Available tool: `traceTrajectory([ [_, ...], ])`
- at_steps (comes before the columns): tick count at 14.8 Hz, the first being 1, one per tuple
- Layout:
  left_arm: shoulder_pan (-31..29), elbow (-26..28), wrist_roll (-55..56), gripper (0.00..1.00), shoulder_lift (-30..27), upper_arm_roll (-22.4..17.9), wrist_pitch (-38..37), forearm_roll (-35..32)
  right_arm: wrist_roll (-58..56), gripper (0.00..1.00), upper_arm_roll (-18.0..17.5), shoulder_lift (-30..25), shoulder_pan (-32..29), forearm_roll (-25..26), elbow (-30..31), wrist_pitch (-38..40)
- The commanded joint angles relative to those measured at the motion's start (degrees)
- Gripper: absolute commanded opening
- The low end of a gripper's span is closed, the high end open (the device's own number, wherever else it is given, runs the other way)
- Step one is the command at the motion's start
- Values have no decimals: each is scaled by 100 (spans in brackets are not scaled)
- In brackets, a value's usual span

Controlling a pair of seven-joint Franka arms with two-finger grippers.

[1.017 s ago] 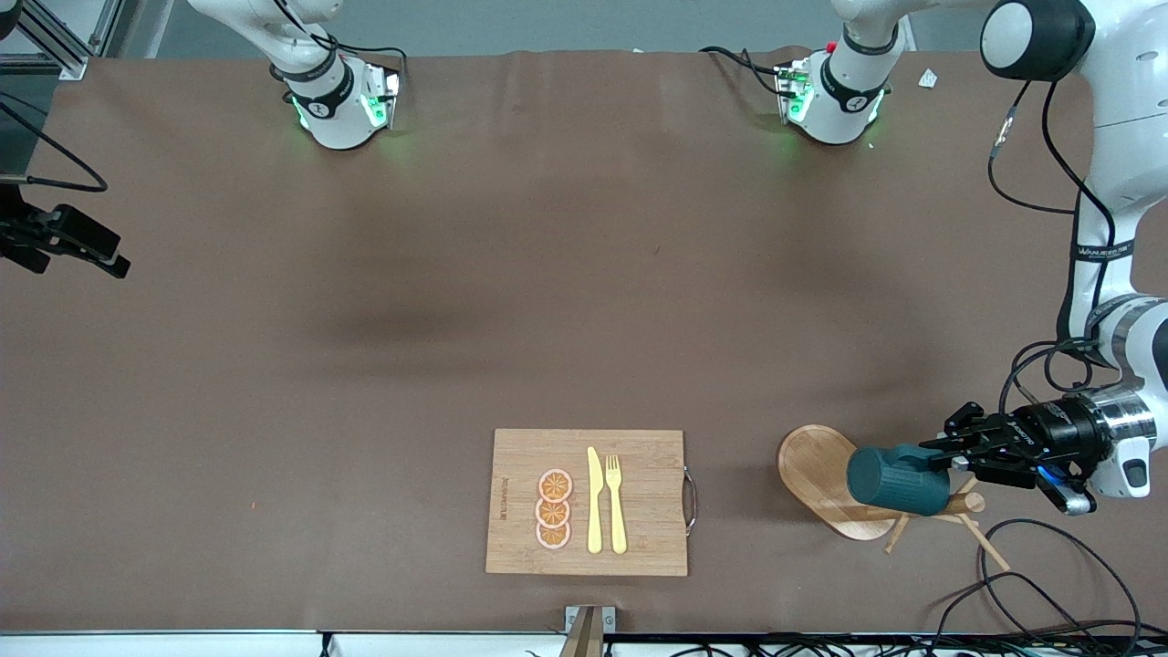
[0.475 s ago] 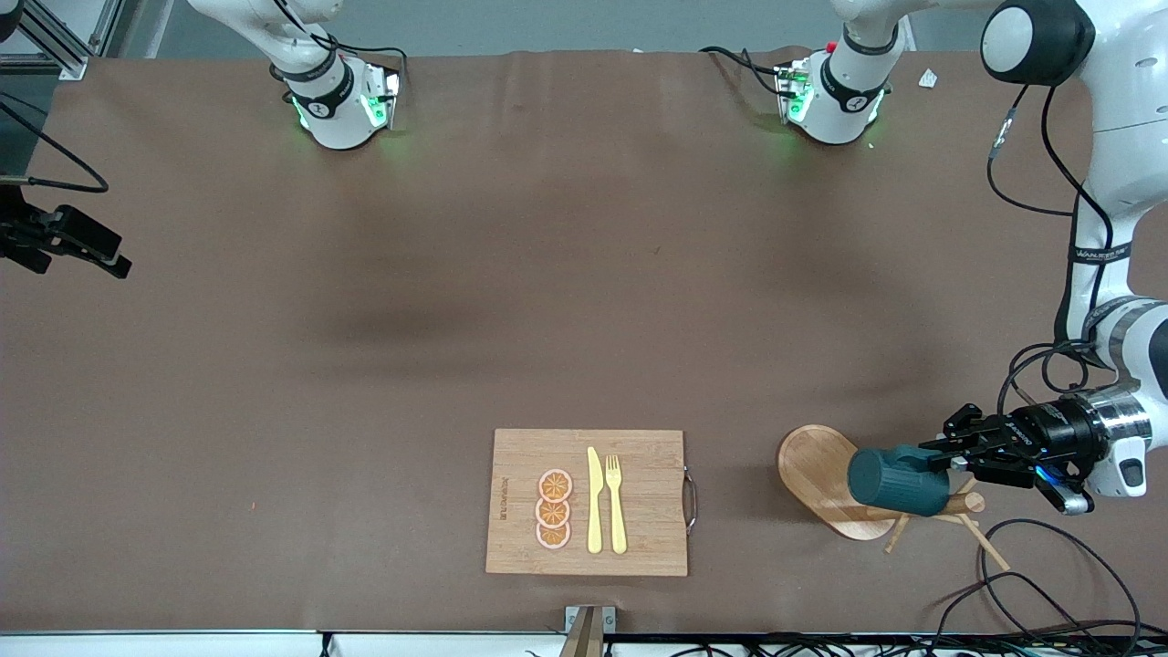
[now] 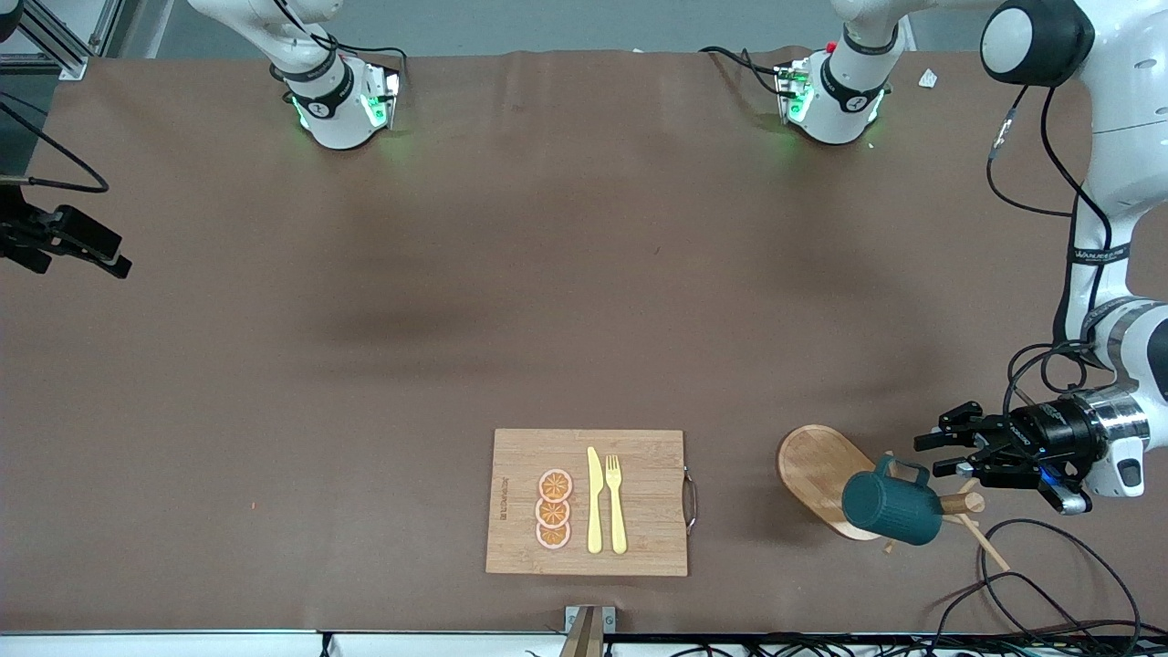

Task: Pass cup and hang on rack
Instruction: 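Open the left gripper and pull it back from the mug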

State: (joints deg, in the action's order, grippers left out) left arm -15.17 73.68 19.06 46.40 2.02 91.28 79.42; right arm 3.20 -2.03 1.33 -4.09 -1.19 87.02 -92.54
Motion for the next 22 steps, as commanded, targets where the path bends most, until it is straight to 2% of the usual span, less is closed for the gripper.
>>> traceTrajectory([
  [1, -39, 6, -60, 87, -61, 35, -93, 127, 67, 100, -95, -46, -118, 66, 79, -1],
  [2, -12, 6, -121, 99, -87, 26, -84, 101, 67, 100, -95, -46, -118, 66, 70, -1],
  [4, 32, 6, -122, 99, -228, 9, -75, 22, 67, 100, -95, -46, -118, 66, 70, 8],
  [8, 374, -29, -87, 99, -623, -9, 231, -1066, 67, 100, -95, -46, -118, 66, 70, -1],
  [12, 769, -38, -25, 99, -1150, 9, 478, -2585, 67, 100, -95, -46, -118, 66, 70, -1],
  [17, 1122, -47, -139, 99, -1369, 70, 707, -4362, 67, 100, -95, -46, -118, 66, 70, 8],
  [22, 1393, -65, -323, 100, -1871, 281, 707, -6584, 67, 100, -95, -46, -118, 66, 79, -1],
])
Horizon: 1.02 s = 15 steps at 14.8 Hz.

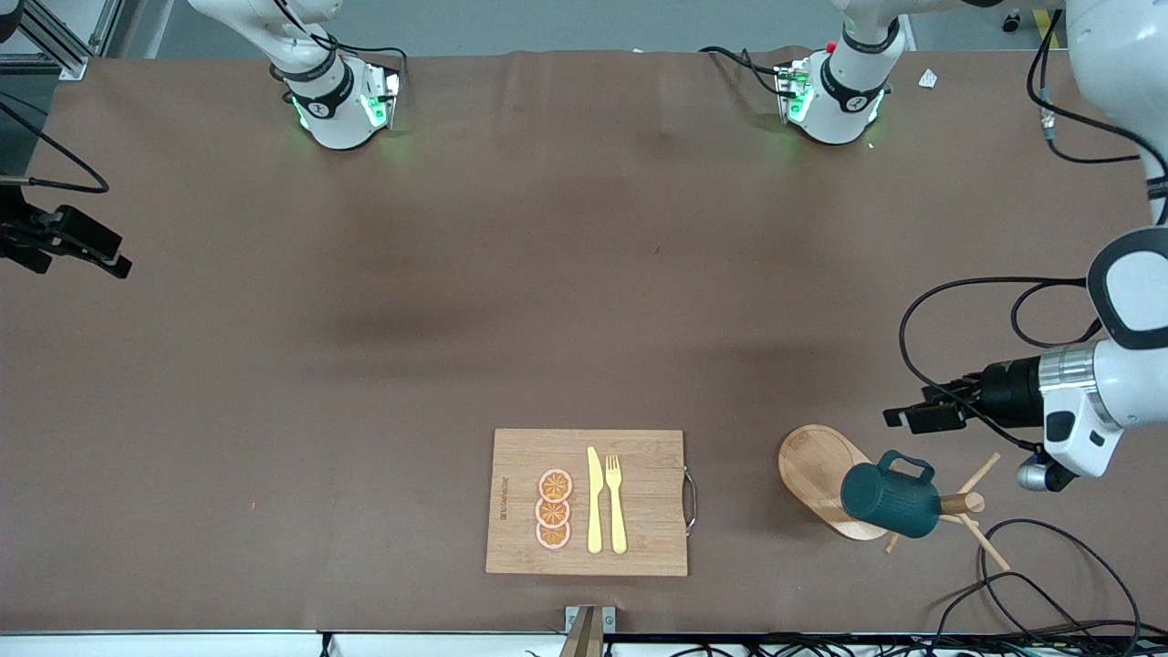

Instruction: Pass cup and hang on rack

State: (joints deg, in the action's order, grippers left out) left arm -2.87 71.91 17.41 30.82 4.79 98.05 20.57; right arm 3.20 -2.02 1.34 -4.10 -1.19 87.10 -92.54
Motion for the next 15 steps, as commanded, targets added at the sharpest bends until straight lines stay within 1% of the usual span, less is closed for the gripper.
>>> traceTrajectory([
  [1, 286, 130, -307, 100, -400, 5, 30, -1156, 67, 100, -97, -46, -117, 66, 62, -1],
  [2, 365, 112, -500, 100, -419, 5, 30, -1465, 67, 100, -97, -46, -117, 66, 62, 8],
  [5, 313, 112, -1457, 100, -620, -48, 21, -1705, 76, 100, -97, -46, -117, 66, 71, 8],
  [6, 305, 130, -1555, 100, -786, -66, -23, -1915, 67, 100, -97, -46, -117, 66, 71, -1],
  [8, 313, 130, -1565, 100, -1007, -22, -49, -2215, 67, 100, -97, -46, -117, 66, 71, 8],
  [11, 322, 130, -1530, 100, -1166, -22, -505, -2224, 67, 100, -97, -46, -117, 66, 71, -1],
  [13, 331, 130, -1512, 100, -1376, -30, -629, -2285, 67, 100, -97, -46, -117, 66, 71, 8],
  [15, 357, 130, -1547, 100, -1490, 4, -778, -2644, 67, 100, -97, -46, -117, 66, 71, 8],
])
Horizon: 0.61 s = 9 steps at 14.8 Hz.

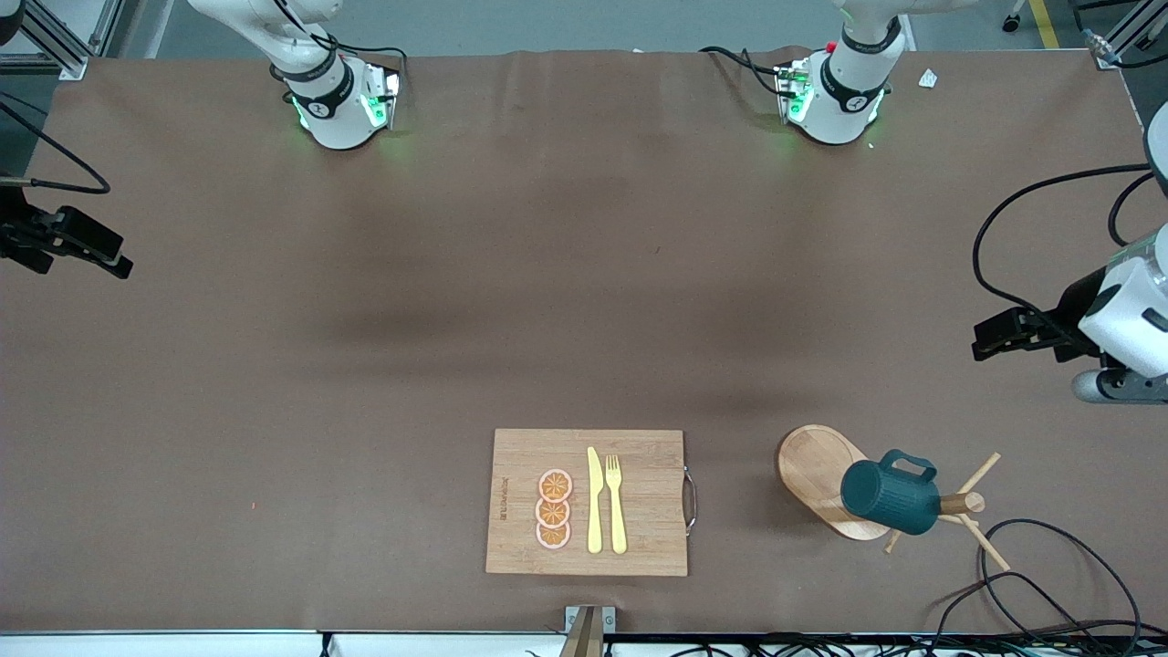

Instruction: Pass cup and hang on rack

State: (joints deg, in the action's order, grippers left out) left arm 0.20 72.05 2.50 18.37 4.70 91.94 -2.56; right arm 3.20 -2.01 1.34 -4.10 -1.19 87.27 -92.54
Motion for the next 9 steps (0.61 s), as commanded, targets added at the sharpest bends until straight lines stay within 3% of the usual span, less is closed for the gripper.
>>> traceTrajectory([
  [1, 68, 117, -48, 100, -333, 22, -307, -411, 67, 100, -98, -46, -117, 66, 53, 8],
  [9, -20, 222, -109, 100, -879, 180, -941, -17, 67, 100, -98, -46, -117, 66, 53, -1],
])
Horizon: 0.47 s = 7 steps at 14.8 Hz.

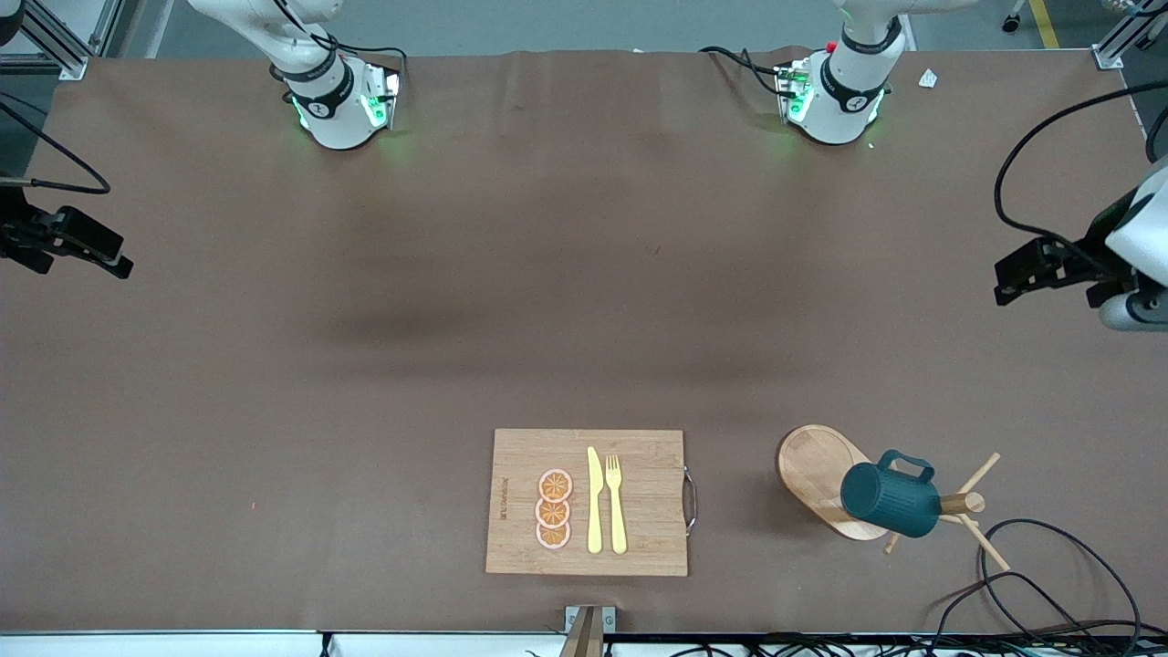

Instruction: Pass cup and hang on rack

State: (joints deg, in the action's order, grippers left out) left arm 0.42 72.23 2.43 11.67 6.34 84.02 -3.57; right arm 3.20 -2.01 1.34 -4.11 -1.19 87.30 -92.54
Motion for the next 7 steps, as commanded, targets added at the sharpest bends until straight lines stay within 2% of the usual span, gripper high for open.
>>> traceTrajectory([
  [1, -42, 256, -102, 100, -270, 16, -166, 93, 67, 100, -98, -46, -117, 66, 50, -1],
  [7, 2, 1687, -23, 100, -1438, -54, 229, 286, 67, 100, -98, -46, -117, 66, 50, -1],
])
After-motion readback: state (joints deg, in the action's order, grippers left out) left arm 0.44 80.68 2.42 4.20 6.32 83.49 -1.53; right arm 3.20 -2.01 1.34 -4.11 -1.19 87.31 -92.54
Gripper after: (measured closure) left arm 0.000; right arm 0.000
